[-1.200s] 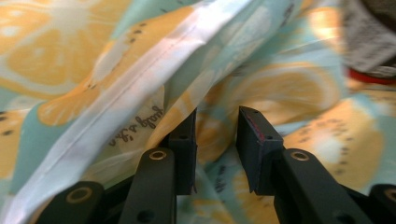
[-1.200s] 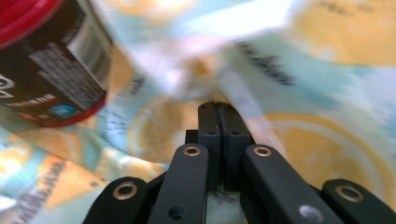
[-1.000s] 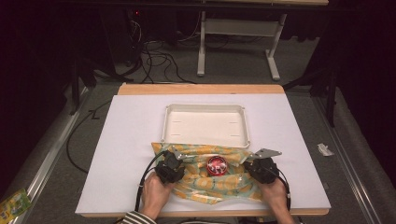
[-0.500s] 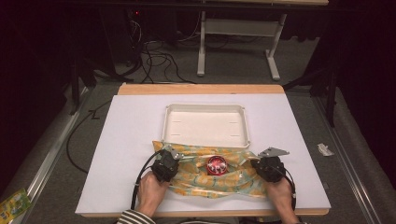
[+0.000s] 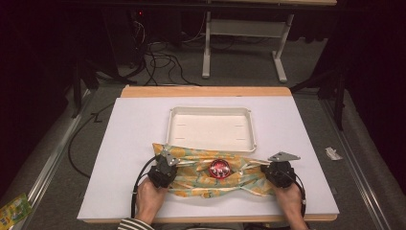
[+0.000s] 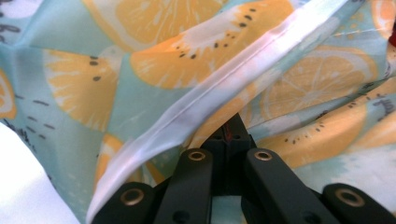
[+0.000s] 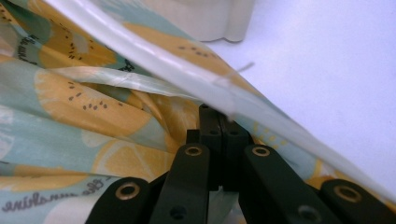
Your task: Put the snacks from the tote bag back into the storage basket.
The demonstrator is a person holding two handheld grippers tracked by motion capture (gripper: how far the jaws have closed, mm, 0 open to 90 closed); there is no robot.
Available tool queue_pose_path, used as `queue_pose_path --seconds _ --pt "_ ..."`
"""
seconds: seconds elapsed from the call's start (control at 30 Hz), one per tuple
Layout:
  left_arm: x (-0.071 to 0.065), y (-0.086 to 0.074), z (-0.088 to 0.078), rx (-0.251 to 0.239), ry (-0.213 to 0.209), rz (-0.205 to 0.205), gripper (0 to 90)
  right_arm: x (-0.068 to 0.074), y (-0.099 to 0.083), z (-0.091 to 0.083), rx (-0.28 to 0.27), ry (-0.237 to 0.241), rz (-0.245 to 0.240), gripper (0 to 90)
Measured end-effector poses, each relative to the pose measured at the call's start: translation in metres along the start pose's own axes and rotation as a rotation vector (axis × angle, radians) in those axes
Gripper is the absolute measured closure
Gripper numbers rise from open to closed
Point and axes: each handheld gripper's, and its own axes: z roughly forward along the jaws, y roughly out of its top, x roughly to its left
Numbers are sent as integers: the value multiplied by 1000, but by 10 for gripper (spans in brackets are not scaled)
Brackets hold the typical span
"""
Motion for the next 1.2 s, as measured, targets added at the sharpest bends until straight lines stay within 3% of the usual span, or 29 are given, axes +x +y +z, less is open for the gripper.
queue_pose_path --seconds 0.5,0.63,0.73,0.8,0.87,1.2 --pt "9 -18 -3 -91 -28 -6 900 -5 -3 0 -16 25 34 900" --pt "14 -21 0 -124 -72 -24 900 -4 -3 0 -15 20 35 900" --pt "12 -24 1 -150 -66 17 900 -2 -3 -1 -19 8 40 900" --pt "15 -26 2 -184 -102 -4 898 0 -5 -1 -34 -2 27 900" --pt "16 -27 2 -200 -118 -10 871 0 -6 -3 -35 29 36 861" --pt "10 -27 5 -233 -149 18 686 11 -3 -17 -90 76 11 716"
